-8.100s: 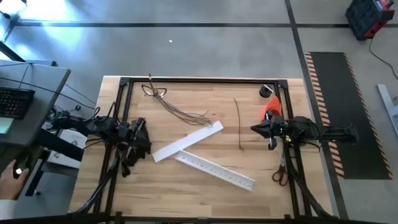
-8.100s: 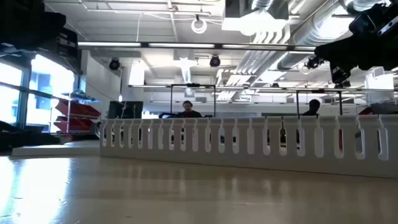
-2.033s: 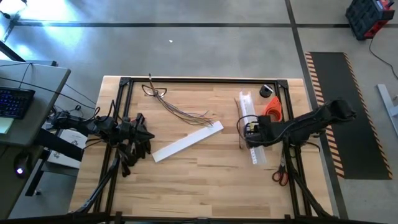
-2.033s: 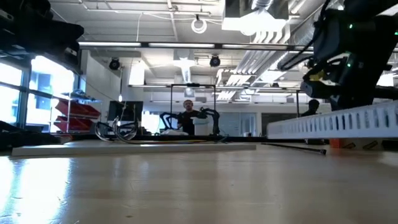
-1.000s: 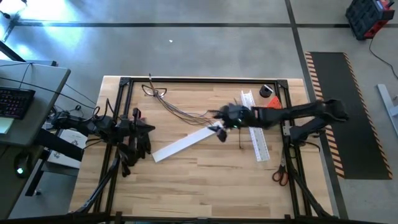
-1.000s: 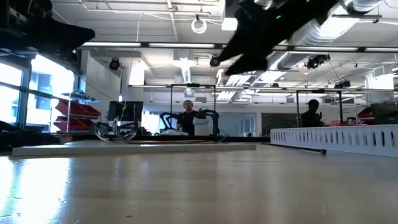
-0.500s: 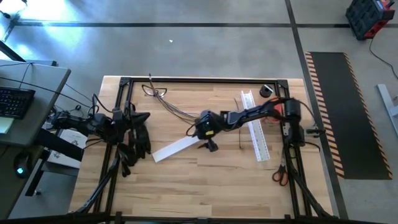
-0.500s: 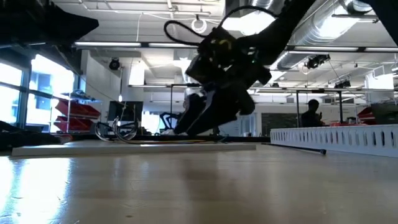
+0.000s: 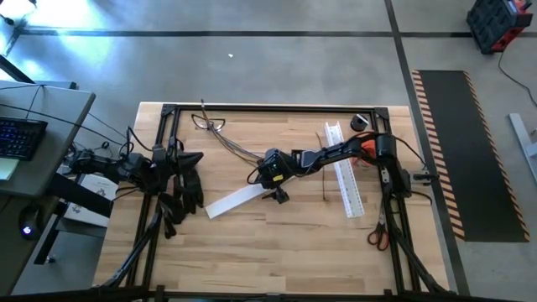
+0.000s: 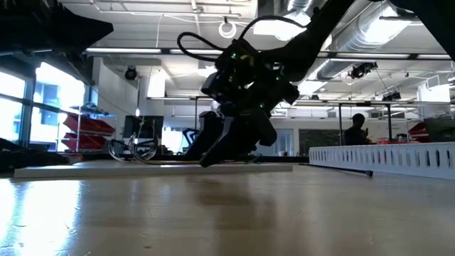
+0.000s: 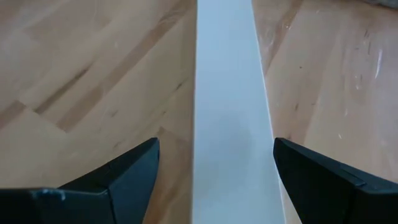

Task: Ziptie cables
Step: Move the cable duct cover from the center to the table to the top center part of the table

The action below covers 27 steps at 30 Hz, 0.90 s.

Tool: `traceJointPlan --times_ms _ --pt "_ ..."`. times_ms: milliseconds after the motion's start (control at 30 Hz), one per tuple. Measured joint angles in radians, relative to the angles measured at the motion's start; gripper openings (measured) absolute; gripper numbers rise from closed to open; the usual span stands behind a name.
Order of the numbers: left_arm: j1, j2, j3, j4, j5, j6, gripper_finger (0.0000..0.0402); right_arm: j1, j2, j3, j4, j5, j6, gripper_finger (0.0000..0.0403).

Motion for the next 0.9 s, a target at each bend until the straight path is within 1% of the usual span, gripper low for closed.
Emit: traceJointPlan --times_ms 167,367,500,700,900 --pt "0.0 0.0 0.0 -0.006 0.047 -0.017 0.0 -0.003 0.028 -0.001 0.017 0.075 0.007 0.03" --pt "0.0 0.0 0.0 -0.019 0.062 -0.051 0.0 -0.008 0.072 0.001 0.054 0.071 0.079 0.0291" --pt "-0.001 0.0 0.0 -0.021 0.08 -0.062 0.0 -0.007 0.058 0.0 0.065 0.082 0.121 0.0281" --pt "0.0 0.0 0.0 -0.022 0.084 -0.068 0.0 -0.004 0.014 -0.006 0.05 0.106 0.124 0.028" --pt "0.0 0.0 0.0 -0.029 0.086 -0.067 0.0 -0.005 0.02 -0.006 0.066 0.103 0.12 0.0283"
